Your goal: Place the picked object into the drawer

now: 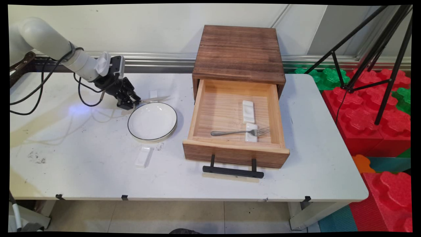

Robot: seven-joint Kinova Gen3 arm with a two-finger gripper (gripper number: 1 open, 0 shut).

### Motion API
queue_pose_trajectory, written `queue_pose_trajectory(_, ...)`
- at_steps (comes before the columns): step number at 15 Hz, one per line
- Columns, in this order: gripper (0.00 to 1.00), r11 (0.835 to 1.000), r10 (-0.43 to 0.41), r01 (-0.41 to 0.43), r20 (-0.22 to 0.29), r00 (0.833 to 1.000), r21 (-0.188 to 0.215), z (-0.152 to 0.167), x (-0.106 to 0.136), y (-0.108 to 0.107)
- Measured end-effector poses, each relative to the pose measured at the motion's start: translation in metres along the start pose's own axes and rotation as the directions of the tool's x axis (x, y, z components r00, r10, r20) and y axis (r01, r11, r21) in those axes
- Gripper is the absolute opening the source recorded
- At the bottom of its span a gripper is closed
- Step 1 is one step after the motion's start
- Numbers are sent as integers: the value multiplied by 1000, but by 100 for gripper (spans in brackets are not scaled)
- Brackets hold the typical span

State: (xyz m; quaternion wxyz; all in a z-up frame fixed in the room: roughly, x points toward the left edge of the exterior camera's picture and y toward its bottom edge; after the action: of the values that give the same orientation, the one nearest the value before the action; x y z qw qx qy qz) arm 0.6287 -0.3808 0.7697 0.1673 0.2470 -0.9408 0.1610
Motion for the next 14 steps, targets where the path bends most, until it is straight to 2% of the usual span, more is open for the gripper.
queue_pose_trajectory(7,0,1000,-6,6,11,1000,-6,-2,-5,-2)
queue_pose_trajectory(14,0,1000,-29,29,-2,1000,-2,-21,-8,3)
